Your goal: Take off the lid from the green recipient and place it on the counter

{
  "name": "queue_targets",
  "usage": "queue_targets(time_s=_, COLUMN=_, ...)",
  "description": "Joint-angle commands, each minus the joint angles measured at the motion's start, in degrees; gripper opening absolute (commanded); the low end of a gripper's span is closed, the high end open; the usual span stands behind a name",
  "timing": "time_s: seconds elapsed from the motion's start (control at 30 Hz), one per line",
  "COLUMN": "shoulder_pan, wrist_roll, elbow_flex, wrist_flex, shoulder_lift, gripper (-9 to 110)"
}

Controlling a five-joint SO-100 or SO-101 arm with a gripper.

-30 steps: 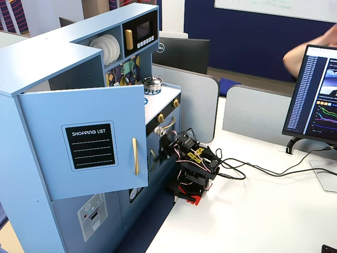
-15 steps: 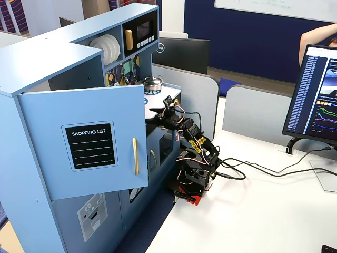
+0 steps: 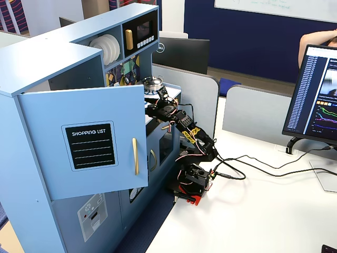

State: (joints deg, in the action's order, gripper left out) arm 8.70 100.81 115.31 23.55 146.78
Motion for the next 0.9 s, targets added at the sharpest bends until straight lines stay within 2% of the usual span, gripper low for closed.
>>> queue_targets(time_s=0.0, shoulder_pan=-1.2, wrist_roll=-1.3, elbow_flex=-6.7, wrist_flex=-2.2, shoulder_lift=-3.5, gripper=39)
queue_targets(time_s=0.87, shoulder_pan=-4.1, wrist_roll=-2.4, elbow_flex=-22.7, wrist_flex=-1.9, shoulder_lift=-21.8, gripper=35)
